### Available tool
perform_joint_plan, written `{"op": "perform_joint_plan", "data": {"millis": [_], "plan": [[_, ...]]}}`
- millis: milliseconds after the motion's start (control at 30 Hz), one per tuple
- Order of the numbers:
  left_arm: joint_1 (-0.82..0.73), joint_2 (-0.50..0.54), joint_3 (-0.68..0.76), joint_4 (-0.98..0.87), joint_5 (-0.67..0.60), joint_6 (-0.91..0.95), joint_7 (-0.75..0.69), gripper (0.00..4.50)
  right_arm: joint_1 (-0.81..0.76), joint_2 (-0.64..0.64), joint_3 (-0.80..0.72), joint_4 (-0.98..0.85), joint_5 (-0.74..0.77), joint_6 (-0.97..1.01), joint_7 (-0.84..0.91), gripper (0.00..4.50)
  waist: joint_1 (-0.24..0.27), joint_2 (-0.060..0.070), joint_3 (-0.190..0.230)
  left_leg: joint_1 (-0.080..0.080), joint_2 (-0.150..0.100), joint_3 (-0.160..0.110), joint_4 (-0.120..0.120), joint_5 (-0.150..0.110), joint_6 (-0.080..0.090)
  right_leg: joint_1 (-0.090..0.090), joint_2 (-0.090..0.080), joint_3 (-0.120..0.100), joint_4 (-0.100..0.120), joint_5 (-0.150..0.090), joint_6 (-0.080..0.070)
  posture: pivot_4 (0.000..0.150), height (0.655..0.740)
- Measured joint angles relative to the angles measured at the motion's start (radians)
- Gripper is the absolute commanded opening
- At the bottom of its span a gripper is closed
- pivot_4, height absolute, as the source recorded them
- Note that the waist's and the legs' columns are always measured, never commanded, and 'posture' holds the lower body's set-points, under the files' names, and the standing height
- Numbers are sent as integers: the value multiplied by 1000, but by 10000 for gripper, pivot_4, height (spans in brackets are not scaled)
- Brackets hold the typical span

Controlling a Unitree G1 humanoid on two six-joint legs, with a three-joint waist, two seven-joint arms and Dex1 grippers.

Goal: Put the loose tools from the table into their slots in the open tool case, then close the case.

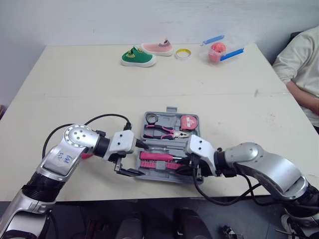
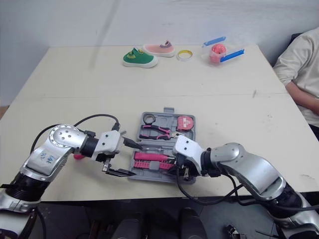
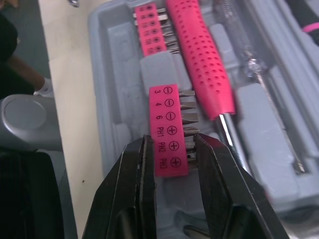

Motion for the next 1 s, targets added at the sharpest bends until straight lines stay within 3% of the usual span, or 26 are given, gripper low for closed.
{"op": "perform_joint_plan", "data": {"millis": [267, 1000], "plan": [[-23, -35, 0, -7, -1, 25, 8, 45000, -86, -15, 78, 57, -73, -30, 68, 8020, -1, 0, 0, 0, 0, 0, 0, 0, 0, 0, 0, 0, 0, 0, 0, 1500, 7400], [-25, -44, 0, -8, 0, 34, 10, 45000, -108, 17, 107, 77, -143, -48, 117, 8020, -2, 0, 0, 0, 0, 0, 0, 0, 0, 0, 0, 0, 6, 0, 0, 1500, 7400]]}}
